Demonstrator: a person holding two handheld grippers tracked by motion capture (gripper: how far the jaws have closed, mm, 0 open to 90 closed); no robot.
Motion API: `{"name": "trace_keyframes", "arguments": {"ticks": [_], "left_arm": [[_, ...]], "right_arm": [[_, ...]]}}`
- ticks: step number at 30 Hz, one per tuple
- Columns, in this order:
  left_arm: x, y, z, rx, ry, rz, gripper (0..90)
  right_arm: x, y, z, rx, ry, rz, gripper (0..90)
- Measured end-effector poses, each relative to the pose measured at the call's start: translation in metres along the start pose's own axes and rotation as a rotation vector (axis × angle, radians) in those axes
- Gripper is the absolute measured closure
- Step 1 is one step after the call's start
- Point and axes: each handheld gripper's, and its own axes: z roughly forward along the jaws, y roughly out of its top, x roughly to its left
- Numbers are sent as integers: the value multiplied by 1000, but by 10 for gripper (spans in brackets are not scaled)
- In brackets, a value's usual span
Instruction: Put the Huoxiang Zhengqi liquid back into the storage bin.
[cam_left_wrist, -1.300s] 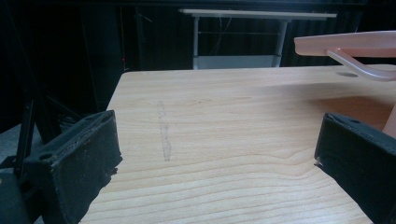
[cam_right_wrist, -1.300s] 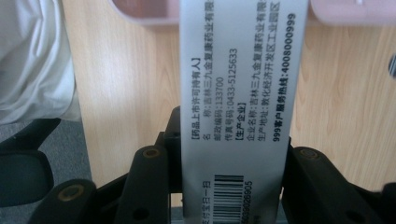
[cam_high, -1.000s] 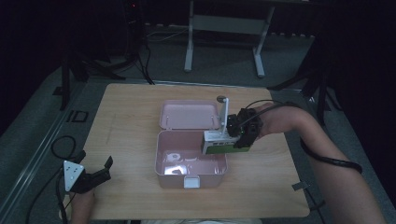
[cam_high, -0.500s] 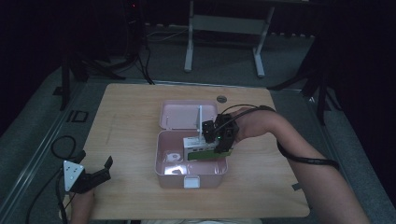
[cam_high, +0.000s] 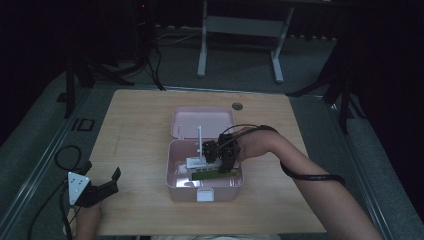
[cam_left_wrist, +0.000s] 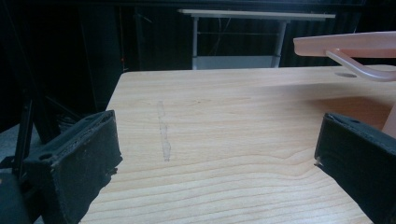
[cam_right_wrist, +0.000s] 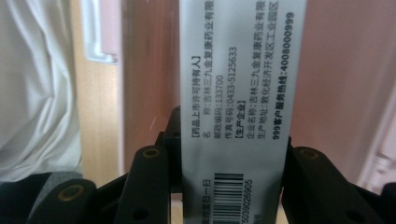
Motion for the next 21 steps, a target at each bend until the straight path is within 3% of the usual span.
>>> {"name": "trace_keyframes", "arguments": {"ticks": [3, 9, 21], "left_arm": [[0, 0, 0, -1, 0, 0, 2], [0, 0, 0, 0, 0, 1, 2], [0, 0, 0, -1, 0, 5, 2]], "right_arm": [[-2, 0, 21, 3, 22, 21, 639], [-5, 0, 46, 11, 50, 47, 637], [-9, 0, 78, 14, 75, 82, 635]]}}
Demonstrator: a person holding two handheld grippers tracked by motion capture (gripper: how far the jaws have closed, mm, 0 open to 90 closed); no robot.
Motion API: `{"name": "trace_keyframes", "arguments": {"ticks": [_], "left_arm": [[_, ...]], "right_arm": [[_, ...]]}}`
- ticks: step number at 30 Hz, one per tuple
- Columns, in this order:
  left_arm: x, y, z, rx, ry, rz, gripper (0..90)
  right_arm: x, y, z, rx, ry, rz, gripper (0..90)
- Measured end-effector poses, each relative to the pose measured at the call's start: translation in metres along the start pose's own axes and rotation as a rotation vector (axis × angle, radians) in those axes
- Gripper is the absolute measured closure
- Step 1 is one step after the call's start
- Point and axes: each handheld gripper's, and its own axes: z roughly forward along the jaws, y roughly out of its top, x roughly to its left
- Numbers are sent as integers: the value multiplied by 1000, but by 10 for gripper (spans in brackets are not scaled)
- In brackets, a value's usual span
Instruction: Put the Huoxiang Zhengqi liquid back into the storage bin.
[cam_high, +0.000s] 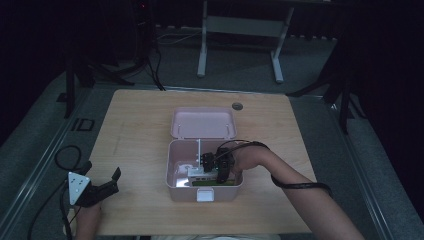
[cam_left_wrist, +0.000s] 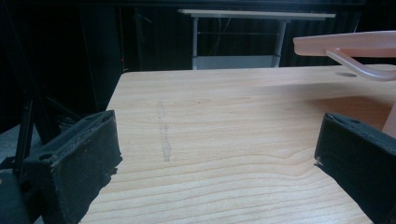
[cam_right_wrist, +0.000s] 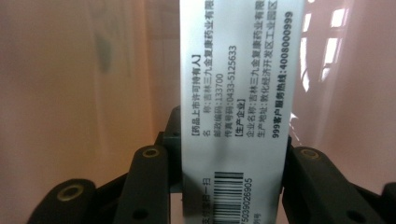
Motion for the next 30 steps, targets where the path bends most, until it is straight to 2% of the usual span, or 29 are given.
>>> {"name": "trace_keyframes", "arguments": {"ticks": [3, 7, 12, 15, 16, 18, 19, 22, 23, 24, 25, 27, 29, 30], "left_arm": [[0, 0, 0, 1, -1, -1, 2], [0, 0, 0, 0, 1, 1, 2], [0, 0, 0, -1, -1, 0, 2], [0, 0, 0, 1, -3, 0, 2], [0, 0, 0, 1, -3, 0, 2], [0, 0, 0, 1, -3, 0, 2], [0, 0, 0, 0, -3, -1, 2], [0, 0, 0, 0, -2, 0, 2], [0, 0, 0, 0, -2, 0, 2], [0, 0, 0, 0, -2, 0, 2], [0, 0, 0, 1, -2, -1, 2], [0, 0, 0, 1, -1, -1, 2], [0, 0, 0, 1, -1, -1, 2], [0, 0, 0, 1, -1, -1, 2]], "right_arm": [[0, -1, 6, -1, 15, -1, 634], [-1, -1, 6, 0, 11, 12, 632], [-1, 0, 8, 31, 12, 17, 621], [-1, 0, 11, 70, 19, 16, 588], [-1, 0, 10, 69, 35, 12, 533], [-1, 0, 9, 68, 44, 13, 529], [-1, 0, 5, 71, 52, 13, 501], [-1, -1, 0, 69, 57, 6, 489], [-1, -3, -7, 53, 53, 12, 462], [-1, -3, -7, 53, 53, 12, 462], [-2, -7, -15, 27, 45, 19, 458], [-2, -8, -20, 19, 39, 18, 447], [-2, -12, -33, -17, 27, 19, 436], [-2, -12, -33, -17, 27, 19, 436]]}}
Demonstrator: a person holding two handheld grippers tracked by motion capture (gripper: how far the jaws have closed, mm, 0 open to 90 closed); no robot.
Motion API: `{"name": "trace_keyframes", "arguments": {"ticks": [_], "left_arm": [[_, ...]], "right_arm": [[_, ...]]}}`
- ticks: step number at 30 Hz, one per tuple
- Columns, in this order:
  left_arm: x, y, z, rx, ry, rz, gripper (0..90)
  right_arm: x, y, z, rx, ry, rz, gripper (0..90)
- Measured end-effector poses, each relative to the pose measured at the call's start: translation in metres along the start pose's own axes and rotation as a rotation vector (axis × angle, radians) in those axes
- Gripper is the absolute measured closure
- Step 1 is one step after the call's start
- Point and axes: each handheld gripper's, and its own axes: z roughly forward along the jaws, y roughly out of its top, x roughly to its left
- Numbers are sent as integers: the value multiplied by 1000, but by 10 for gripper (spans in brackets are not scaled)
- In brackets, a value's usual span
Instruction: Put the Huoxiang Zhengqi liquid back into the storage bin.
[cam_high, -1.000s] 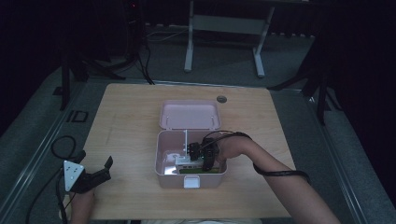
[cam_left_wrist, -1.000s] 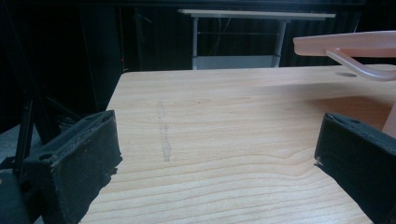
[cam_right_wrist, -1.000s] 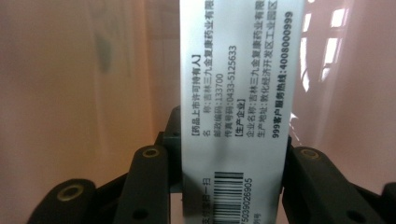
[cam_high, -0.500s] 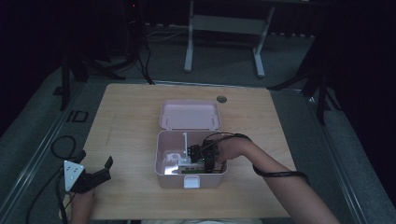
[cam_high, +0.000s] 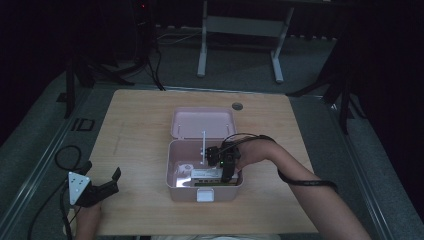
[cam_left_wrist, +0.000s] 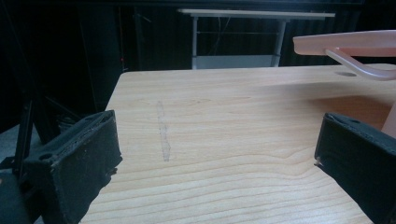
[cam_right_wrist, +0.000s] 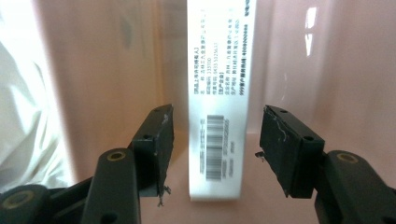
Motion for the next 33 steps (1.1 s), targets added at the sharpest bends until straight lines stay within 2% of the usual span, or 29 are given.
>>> {"name": "trace_keyframes", "arguments": {"ticks": [1, 2, 3, 5, 8, 12, 13, 14, 19, 21, 22, 24, 25, 27, 29, 30, 32, 33], "left_arm": [[0, 0, 0, -1, 1, 0, 2], [0, 0, 0, -1, 1, 0, 2], [0, 0, 0, 0, 0, 0, 2], [0, 0, 0, -1, 1, 1, 2], [0, 0, 0, -2, 0, -1, 2], [0, 0, 0, -1, -1, 0, 2], [0, 0, 0, -1, -1, 1, 2], [0, 0, 0, -1, -1, 1, 2], [0, 0, 0, -1, -1, 1, 2], [0, 0, 0, -1, 0, 0, 2], [0, 0, 0, 0, 0, 0, 2], [0, 0, 0, 0, 0, 1, 2], [0, 0, 0, 0, 1, 1, 2], [0, 0, 0, 0, 0, 1, 2], [0, 0, 0, -1, -1, 1, 2], [0, 0, 0, 0, -1, 0, 2], [0, 0, 0, 0, -2, 0, 2], [0, 0, 0, 0, -2, 0, 2]], "right_arm": [[1, -1, -5, -12, -7, 1, 429], [0, -4, -15, -52, -17, 3, 428], [0, -4, -15, -52, -17, 3, 428], [0, -10, -29, -93, -33, 1, 408], [0, -14, -36, -117, -49, 6, 401], [-2, -26, -48, -167, -81, 18, 320], [-3, -34, -53, -196, -107, 27, 294], [-3, -34, -53, -196, -107, 27, 294], [-9, -57, -63, -267, -138, 88, 161], [-12, -66, -63, -284, -154, 116, 137], [-14, -75, -61, -284, -179, 135, 127], [-15, -80, -60, -289, -186, 149, 126], [-19, -90, -57, -310, -192, 186, 122], [-20, -93, -55, -318, -194, 199, 121], [-26, -107, -48, -341, -215, 237, 115], [-26, -107, -48, -341, -215, 237, 115], [-30, -117, -40, -355, -211, 269, 115], [-32, -122, -35, -349, -228, 276, 115]]}}
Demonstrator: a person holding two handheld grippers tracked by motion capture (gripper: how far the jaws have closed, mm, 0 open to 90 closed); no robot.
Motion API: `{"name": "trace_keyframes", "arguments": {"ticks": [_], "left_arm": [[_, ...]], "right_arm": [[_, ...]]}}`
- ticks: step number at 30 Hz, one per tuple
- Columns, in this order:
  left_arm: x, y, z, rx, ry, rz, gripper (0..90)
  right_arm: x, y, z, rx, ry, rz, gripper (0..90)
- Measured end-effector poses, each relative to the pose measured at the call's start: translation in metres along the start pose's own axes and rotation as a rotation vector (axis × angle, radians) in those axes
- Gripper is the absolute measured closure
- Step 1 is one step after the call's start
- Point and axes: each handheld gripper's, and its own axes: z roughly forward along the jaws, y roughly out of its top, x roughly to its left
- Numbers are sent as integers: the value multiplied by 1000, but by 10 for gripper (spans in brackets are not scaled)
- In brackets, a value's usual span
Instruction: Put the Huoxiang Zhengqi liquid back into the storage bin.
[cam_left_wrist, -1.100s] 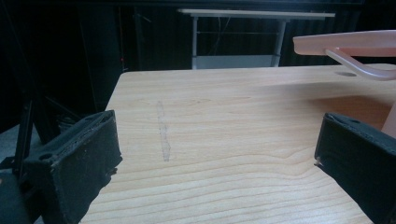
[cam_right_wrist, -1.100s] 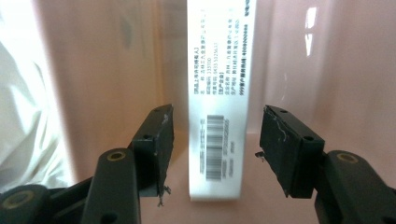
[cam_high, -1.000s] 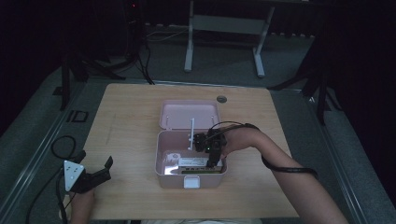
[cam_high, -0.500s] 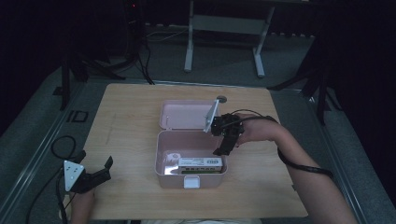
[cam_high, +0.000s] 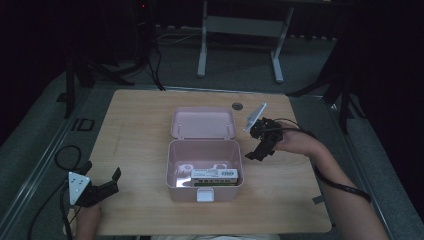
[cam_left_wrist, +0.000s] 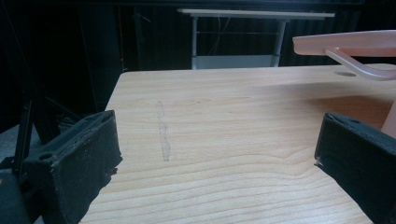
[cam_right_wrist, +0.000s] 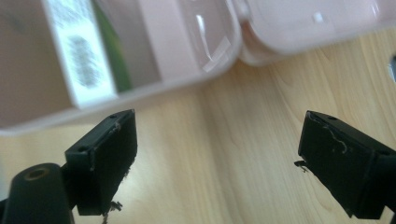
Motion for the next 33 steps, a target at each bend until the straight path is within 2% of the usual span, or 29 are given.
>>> {"name": "trace_keyframes", "arguments": {"ticks": [2, 3, 5, 6, 9, 15, 17, 18, 20, 22, 24, 25, 26, 29, 33], "left_arm": [[0, 0, 0, 0, 1, 1, 2], [0, 0, 0, 0, 0, 1, 2], [0, 0, 0, 0, -1, 0, 2], [0, 0, 0, -1, -1, 0, 2], [0, 0, 0, 0, -1, 0, 2], [0, 0, 0, -2, -3, 0, 2], [0, 0, 0, -2, -3, 0, 2], [0, 0, 0, -2, -4, -1, 2], [0, 0, -1, -2, -4, -1, 2], [0, 0, -1, -2, -4, -2, 2], [0, 0, 0, -1, -4, -1, 2], [0, 0, 0, -1, -4, -1, 2], [0, 0, 0, -1, -3, -1, 2], [0, 0, 0, -1, -3, -1, 2], [0, 0, 0, -1, -4, -1, 2]], "right_arm": [[-3, -8, 8, 7, -8, 19, 115], [-6, -16, 18, -8, -41, 39, 115], [-9, -23, 27, -27, -56, 69, 115], [-9, -23, 27, -27, -56, 69, 115], [-11, -33, 44, -52, -107, 109, 115], [-9, -58, 77, -138, -182, 177, 116], [-8, -67, 87, -165, -185, 203, 116], [-7, -70, 89, -182, -202, 211, 116], [-6, -79, 94, -215, -190, 248, 115], [-4, -88, 98, -267, -205, 281, 116], [-4, -91, 99, -283, -206, 294, 116], [-4, -102, 101, -340, -227, 333, 116], [-4, -106, 102, -360, -228, 346, 116], [-2, -117, 103, -390, -276, 370, 117], [-2, -134, 101, -419, -300, 416, 117]]}}
